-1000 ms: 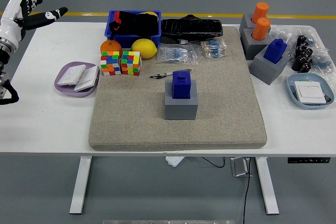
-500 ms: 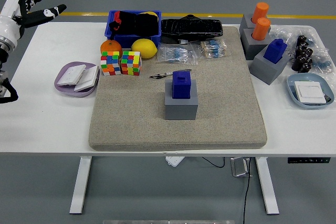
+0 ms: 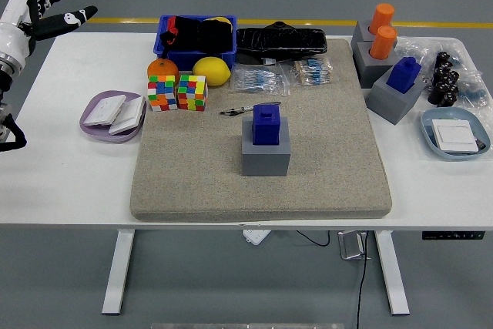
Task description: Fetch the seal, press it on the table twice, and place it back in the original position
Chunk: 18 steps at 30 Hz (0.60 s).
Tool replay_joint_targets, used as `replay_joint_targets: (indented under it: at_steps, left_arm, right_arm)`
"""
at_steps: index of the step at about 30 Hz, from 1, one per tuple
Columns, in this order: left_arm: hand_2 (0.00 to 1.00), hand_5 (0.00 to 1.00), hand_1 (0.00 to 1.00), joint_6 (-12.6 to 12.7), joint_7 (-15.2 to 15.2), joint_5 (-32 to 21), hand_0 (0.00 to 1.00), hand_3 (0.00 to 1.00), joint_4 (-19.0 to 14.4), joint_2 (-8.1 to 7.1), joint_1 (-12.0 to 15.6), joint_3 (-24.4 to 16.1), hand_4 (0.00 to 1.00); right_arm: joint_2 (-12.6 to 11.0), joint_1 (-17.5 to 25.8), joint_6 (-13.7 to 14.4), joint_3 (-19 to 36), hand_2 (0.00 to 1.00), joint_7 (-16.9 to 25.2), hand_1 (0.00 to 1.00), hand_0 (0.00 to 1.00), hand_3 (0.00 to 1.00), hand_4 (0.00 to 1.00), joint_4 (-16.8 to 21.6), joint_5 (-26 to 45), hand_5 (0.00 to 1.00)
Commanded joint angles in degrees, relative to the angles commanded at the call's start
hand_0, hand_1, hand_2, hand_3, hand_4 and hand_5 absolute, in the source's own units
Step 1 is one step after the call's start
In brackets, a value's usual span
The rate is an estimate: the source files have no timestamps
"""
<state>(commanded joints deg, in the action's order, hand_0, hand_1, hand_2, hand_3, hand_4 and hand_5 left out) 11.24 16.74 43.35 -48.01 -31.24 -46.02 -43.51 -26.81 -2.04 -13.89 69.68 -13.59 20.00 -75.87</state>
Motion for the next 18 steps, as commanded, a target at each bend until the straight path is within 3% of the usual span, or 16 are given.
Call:
replay_joint_targets:
  at_steps: [18]
  left_arm:
    - [0.884,0.176,0.870,-0.1,-0.1,-0.1,0.900,0.906,0.5,0.21,-0.6,0.4,0.903]
  right_arm:
    - [0.1,0.2,0.0,0.8,0.775,0.0,0.775,0.851,0.748,0.822,0.1,-0.1,0.523]
